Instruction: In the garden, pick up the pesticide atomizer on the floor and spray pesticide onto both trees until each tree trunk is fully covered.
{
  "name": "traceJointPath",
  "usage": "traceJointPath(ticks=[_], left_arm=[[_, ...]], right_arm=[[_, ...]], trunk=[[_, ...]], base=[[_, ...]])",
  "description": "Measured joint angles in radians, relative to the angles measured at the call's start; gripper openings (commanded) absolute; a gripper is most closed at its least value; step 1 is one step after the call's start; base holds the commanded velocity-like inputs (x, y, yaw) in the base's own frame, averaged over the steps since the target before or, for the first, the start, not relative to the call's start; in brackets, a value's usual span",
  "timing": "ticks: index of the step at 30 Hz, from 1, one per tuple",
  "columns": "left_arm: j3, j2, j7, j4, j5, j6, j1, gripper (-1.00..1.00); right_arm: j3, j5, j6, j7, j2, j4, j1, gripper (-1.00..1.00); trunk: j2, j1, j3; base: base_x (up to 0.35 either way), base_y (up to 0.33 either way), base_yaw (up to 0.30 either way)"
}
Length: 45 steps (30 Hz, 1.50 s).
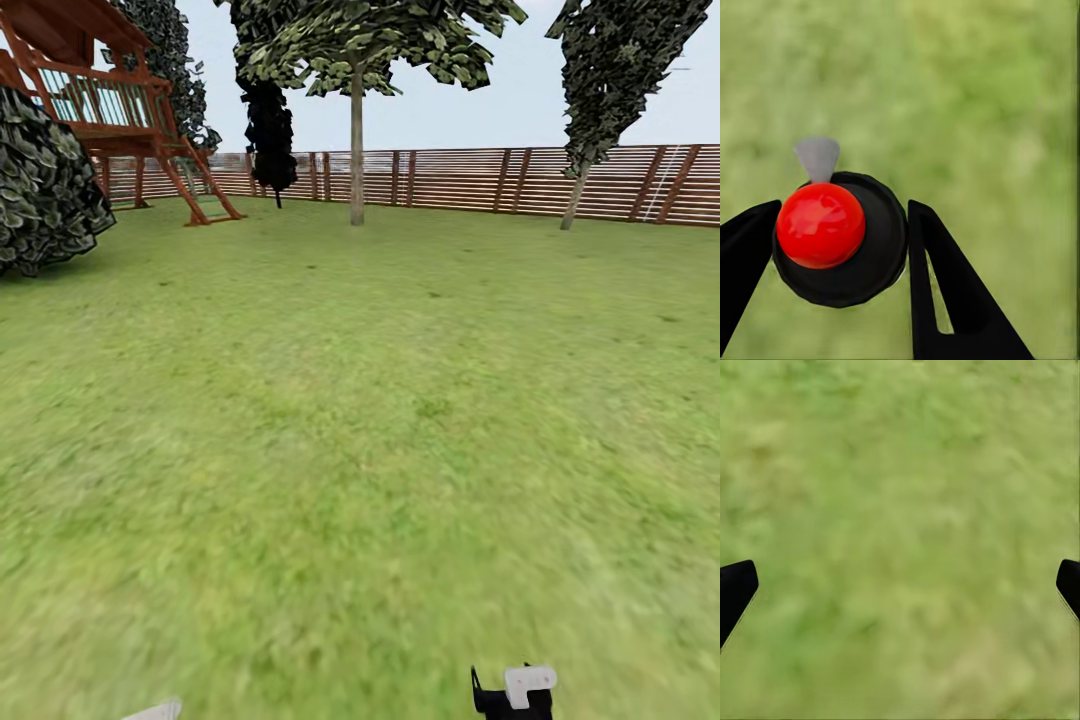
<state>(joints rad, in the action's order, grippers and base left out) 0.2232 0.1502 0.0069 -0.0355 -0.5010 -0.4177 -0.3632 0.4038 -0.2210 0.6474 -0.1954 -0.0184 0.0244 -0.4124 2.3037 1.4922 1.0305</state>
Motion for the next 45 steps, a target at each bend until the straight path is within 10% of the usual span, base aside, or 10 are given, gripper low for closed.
traceJointPath(ticks=[45], left_arm=[[0.0,0.0,0.0,0.0,0.0,0.0,0.0,-1.0]], right_arm=[[0.0,0.0,0.0,0.0,0.0,0.0,0.0,1.0]], trunk=[[0.0,0.0,0.0]], base=[[0.34,0.0,0.0]])
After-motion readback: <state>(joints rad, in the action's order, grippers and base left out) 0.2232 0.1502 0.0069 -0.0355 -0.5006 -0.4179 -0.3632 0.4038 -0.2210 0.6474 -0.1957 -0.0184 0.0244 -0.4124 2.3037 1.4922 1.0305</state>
